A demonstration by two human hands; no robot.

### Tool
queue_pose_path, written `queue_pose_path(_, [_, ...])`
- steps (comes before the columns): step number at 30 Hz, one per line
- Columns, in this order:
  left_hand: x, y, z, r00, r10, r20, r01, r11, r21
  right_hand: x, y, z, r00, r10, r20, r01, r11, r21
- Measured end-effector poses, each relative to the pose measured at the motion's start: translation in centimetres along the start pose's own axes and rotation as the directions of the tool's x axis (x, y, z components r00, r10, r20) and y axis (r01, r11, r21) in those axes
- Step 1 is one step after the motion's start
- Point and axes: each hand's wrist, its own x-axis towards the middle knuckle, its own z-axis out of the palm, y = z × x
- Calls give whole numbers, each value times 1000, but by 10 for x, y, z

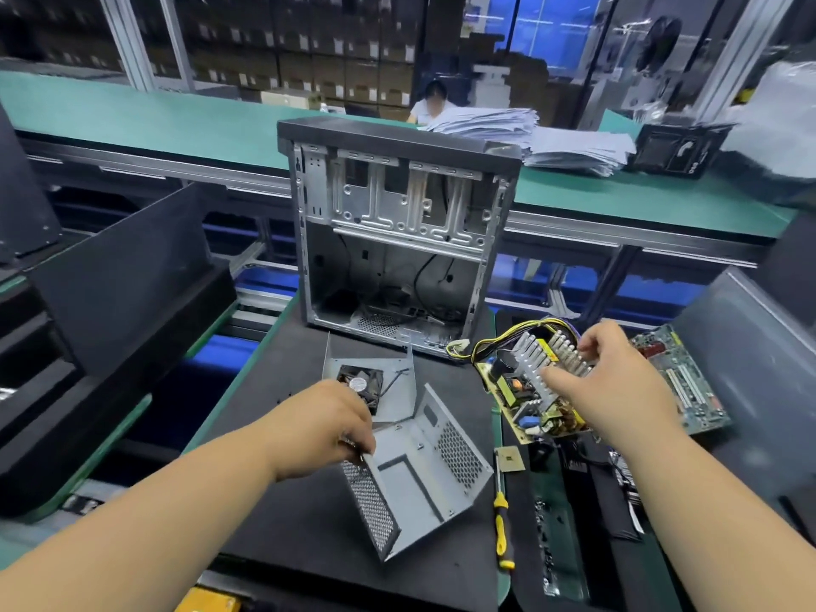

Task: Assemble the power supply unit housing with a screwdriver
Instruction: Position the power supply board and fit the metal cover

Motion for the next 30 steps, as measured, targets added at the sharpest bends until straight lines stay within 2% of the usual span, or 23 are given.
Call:
queue_pose_path(4, [5, -3, 15, 994, 0, 107, -2, 1000, 12, -2, -2, 4, 1000, 6, 23, -6, 1000, 9])
queue_pose_path(7, [6, -9, 25, 983, -50, 174, 46, 999, 27, -5, -6, 8, 999, -5, 39, 5, 1000, 7])
queue_pose_path(12, [12, -20, 29, 952, -84, 294, 50, 991, 120, -9, -14, 14, 996, -24, 82, 22, 999, 25])
queue_pose_path(19, [28, -41, 33, 911, -70, 406, -24, 975, 222, -11, -20, 19, 992, -40, 121, 37, 999, 28])
queue_pose_path(24, [27, -58, 39, 954, -57, 294, 22, 992, 123, -8, -24, 25, 996, -11, 86, 10, 1000, 16])
queue_pose_path(27, [19, -70, 31, 977, -203, 68, 210, 971, -114, -7, -25, 27, 998, -11, 65, 9, 1000, 27])
queue_pose_path(28, [18, -79, 27, 954, -296, -53, 285, 947, -150, -6, -27, 29, 998, -10, 55, 8, 1000, 29])
queue_pose_path(29, [16, -90, 24, 894, -418, -164, 389, 903, -184, -5, -30, 31, 999, -6, 45, 5, 999, 32])
queue_pose_path(30, [16, -100, 22, 796, -560, -228, 510, 824, -245, -4, -34, 32, 999, -1, 37, 0, 999, 34])
